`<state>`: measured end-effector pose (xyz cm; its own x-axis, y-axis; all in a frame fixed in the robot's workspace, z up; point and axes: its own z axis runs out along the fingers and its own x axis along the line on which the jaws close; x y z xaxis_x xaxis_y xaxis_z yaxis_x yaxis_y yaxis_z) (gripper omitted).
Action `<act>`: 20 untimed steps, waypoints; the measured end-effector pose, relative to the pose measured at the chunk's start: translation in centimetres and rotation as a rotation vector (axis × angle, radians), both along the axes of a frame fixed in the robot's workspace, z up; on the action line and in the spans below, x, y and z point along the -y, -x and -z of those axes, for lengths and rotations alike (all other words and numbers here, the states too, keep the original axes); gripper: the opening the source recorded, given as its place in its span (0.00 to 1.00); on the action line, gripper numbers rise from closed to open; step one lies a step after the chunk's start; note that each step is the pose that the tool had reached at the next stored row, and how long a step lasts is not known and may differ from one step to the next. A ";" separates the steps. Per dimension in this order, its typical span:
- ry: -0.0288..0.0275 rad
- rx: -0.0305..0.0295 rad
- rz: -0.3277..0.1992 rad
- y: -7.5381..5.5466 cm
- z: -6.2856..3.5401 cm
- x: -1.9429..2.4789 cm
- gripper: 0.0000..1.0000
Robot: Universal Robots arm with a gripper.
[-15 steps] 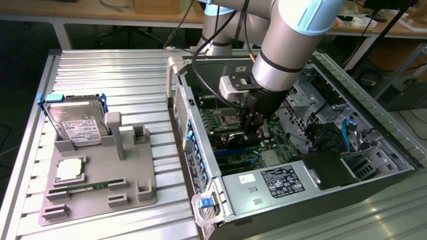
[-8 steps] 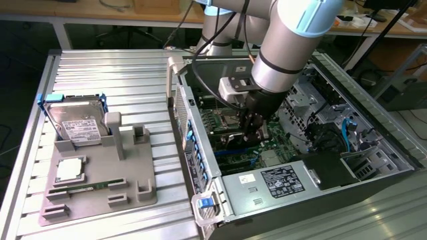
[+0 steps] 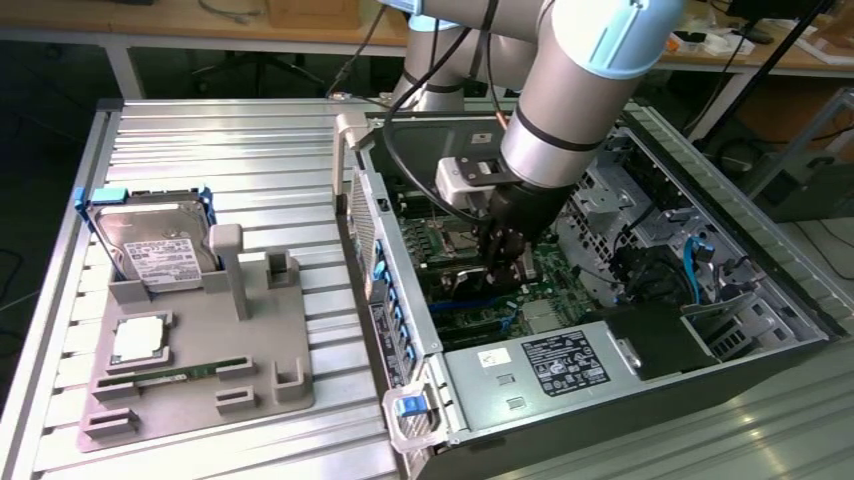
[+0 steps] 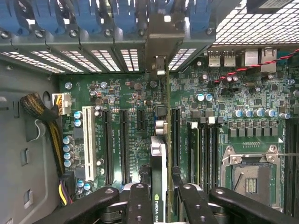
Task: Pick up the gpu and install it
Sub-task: 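Insert the gpu into the slot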
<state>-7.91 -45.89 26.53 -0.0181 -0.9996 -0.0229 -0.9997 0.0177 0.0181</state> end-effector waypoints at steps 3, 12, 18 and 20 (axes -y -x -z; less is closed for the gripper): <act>0.0009 -0.0002 0.000 0.0 0.03 0.00 0.27; 0.0012 -0.0002 0.000 0.0 0.25 0.03 0.27; 0.0013 0.0000 0.000 0.2 0.35 0.13 0.27; 0.0023 0.0004 0.000 0.2 0.39 0.19 0.27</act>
